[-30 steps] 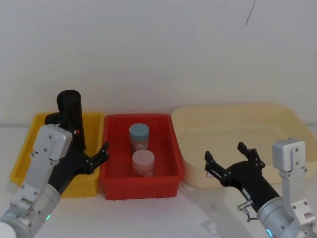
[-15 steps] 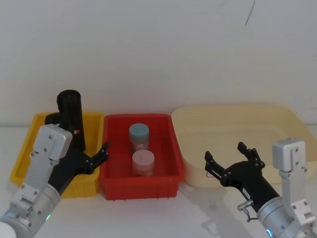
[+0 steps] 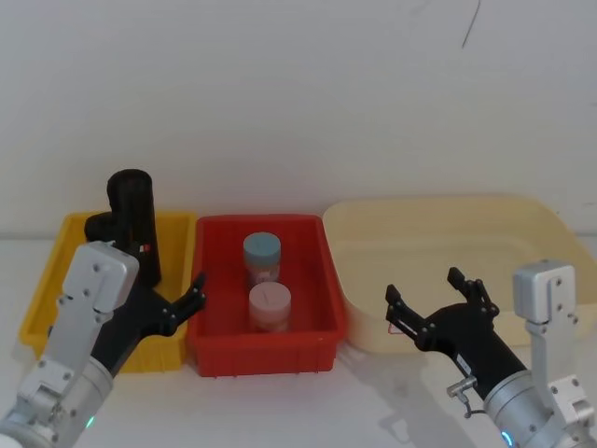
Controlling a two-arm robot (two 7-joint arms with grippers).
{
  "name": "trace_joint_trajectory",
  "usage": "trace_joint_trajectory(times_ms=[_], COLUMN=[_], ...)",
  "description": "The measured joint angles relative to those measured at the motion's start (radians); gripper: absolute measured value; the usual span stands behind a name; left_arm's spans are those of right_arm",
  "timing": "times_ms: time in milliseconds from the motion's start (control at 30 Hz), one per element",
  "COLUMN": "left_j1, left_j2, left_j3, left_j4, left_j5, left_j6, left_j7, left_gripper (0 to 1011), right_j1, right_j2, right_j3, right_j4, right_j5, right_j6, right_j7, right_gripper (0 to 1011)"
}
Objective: Pick up the garbage bag with the one hand and transfer it to the other hand.
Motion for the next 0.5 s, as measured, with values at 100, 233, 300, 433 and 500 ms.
trace_joint_trajectory(times_ms=[100, 233, 300, 433, 500], left_j1=[0.022, 0.051, 0.064, 0.107, 0.129], left_j2=[0.005, 0.010, 0.013, 0.018, 0.019], left_j3=[-0.004, -0.013, -0.018, -0.038, -0.051], left_j4=[-0.027, -0.059, -0.072, -0.106, -0.120], left_j5=[0.007, 0.014, 0.016, 0.016, 0.013], left_j6=[0.007, 0.013, 0.014, 0.011, 0.004], left_j7=[0.012, 0.028, 0.037, 0.059, 0.069], left_gripper=[1001, 1002, 1002, 1001, 1001], right_j1=[0.000, 0.000, 0.000, 0.000, 0.000], right_j2=[0.000, 0.000, 0.000, 0.000, 0.000], right_j3=[0.000, 0.000, 0.000, 0.000, 0.000], right_j4=[0.000, 0.000, 0.000, 0.000, 0.000], right_j5=[0.000, 0.000, 0.000, 0.000, 0.000], right_j6=[0.000, 0.000, 0.000, 0.000, 0.000], right_j7=[0.000, 0.000, 0.000, 0.000, 0.000], right_gripper=[1000, 1000, 1000, 1000, 1000])
